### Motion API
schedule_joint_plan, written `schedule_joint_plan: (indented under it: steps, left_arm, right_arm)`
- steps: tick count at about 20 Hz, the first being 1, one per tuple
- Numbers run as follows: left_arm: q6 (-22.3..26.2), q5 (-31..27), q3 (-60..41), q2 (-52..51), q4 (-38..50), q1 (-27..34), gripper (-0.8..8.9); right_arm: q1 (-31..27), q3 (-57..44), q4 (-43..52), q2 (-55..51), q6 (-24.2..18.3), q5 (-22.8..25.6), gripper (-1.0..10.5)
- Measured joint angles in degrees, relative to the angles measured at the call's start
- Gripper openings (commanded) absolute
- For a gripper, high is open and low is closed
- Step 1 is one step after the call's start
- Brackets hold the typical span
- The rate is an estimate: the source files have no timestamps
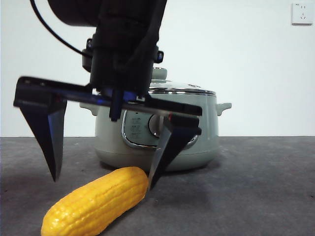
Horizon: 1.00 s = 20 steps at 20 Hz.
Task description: Pick up the corn,open the lid,put the corn in the pot,close the lid
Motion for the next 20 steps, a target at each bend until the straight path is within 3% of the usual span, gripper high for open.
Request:
schedule_joint_plan:
  steps: [5,6,9,14,20]
  left_arm:
    - [0.1,-1.1,0.0,0.9,0.0,-1.2,-0.06]
    - [0.1,-1.1,0.0,1.1,0.0,-1.2,-0.06]
    - [0.2,-1.1,0.0,1.5,0.0,-1.2,-0.06]
    - [0.2,-1.1,0.0,1.8,0.0,-1.2,-0.06]
    - [0.2,-1.1,0.0,1.9,0.0,-1.2,-0.07]
  right_arm:
    - [0.0,0.0,0.1,3.4,0.0,-0.2,5.9]
    - [0.0,0.0,0.2,3.4,0.0,-0.2,5.5]
    - [0.1,0.0,0.7,3.4,0.0,-0.2,2.0]
    - [0.1,0.0,0.8,3.4,-2.3,-3.0,-0.1]
    - [0.1,0.0,-0.2,2.8,-5.8,-3.1,-0.2]
